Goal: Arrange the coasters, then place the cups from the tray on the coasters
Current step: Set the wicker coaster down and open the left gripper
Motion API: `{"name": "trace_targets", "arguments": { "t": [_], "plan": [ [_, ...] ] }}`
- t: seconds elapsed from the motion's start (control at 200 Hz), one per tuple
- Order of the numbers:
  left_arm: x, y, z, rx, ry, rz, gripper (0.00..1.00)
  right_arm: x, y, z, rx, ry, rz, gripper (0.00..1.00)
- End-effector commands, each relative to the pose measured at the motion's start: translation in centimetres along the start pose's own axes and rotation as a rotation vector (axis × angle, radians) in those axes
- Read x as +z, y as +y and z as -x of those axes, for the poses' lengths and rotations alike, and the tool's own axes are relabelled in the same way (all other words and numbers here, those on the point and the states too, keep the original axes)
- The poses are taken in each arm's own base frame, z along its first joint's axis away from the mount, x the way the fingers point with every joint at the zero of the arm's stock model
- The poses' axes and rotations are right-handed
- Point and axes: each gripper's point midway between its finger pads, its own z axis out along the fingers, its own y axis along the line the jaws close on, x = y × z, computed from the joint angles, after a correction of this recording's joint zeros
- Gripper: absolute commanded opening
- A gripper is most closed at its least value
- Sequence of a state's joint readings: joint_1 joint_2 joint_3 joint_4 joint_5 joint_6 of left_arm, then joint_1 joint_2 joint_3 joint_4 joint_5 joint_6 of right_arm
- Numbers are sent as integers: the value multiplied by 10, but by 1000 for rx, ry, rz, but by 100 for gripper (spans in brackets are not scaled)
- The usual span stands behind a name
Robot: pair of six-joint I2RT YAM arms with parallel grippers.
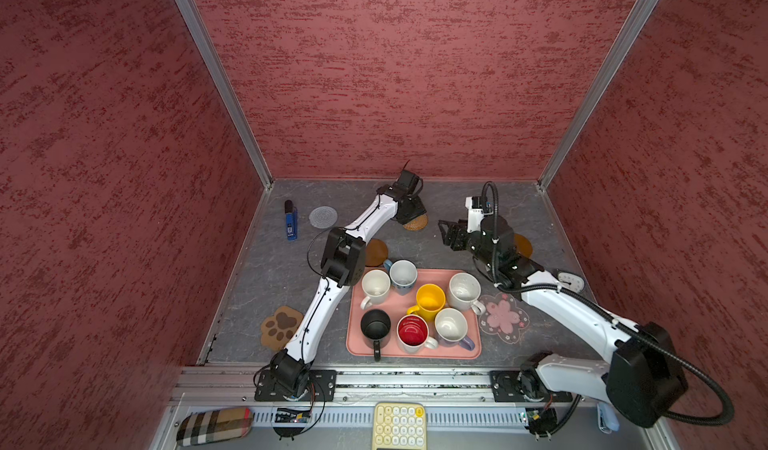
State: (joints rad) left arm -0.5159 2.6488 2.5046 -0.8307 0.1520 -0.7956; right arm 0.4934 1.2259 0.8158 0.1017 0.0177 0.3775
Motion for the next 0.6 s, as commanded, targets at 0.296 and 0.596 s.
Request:
{"name": "trace_targets", "arguments": {
  "t": [0.296,0.596],
  "plan": [
    [-102,-42,21,109,-148,-18,85,-29,18,24,25,19,34,74],
    [-164,2,5,108,-250,-2,100,-33,37,18,17,65,23,74]
  ]
}}
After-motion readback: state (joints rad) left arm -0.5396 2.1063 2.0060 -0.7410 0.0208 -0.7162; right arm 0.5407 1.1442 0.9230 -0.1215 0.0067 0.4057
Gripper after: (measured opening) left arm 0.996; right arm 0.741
